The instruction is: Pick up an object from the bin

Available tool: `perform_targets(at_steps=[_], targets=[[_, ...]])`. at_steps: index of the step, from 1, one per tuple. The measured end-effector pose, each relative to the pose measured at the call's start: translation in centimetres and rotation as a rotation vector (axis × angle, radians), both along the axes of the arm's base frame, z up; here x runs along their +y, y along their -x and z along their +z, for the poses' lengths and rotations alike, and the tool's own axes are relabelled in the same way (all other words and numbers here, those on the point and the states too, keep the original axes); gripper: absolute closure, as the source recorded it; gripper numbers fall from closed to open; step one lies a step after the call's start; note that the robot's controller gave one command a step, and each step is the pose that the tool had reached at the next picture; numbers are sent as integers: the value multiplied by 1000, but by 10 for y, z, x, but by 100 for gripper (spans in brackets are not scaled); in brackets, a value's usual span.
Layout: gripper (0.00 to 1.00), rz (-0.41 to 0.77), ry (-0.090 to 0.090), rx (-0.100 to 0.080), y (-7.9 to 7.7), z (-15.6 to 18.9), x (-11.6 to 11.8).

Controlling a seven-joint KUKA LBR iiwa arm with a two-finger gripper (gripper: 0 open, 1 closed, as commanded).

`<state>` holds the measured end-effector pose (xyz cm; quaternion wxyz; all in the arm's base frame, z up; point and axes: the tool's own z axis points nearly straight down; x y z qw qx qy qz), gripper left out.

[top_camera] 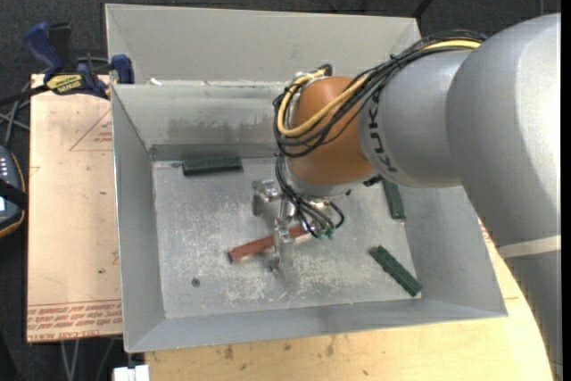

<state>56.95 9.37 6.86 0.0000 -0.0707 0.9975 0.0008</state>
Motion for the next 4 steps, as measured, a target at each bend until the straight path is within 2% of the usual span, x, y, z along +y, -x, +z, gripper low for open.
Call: perform_targets(at_steps=[1, 3, 4], targets=[[100, -68, 0, 1, 11, 2, -9], [100, -69, 1, 3, 12, 4, -9], [100, -69, 2, 8, 14, 23, -9]])
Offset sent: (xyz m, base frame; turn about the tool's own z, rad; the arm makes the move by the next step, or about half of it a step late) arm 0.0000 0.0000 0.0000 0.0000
